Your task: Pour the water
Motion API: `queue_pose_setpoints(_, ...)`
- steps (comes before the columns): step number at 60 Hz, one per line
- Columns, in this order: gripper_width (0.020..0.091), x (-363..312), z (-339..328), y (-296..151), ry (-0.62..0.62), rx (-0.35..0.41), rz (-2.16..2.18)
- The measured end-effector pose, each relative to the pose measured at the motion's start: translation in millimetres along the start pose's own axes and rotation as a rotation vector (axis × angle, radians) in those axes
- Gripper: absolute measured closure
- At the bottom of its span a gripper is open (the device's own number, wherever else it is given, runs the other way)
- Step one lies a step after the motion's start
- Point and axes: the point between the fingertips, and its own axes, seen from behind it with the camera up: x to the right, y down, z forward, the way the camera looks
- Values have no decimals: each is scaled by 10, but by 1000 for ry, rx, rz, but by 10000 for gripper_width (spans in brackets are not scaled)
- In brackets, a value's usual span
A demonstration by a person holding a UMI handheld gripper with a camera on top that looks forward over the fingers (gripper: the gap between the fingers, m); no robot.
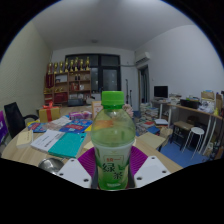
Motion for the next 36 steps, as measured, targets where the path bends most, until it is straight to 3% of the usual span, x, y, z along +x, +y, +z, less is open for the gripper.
queue_pose_setpoints(6, 580, -5, 17, 29, 7, -27, 1)
queue_pose_setpoints(10, 514, -191, -119, -27, 7, -108, 25)
queue_pose_setpoints(16, 254, -218, -277, 96, 0, -184, 91)
queue_pose_setpoints(22, 269, -28, -549, 163, 19, -189, 105)
queue_pose_setpoints(36, 271, -468, -1849, -259, 75, -209, 80)
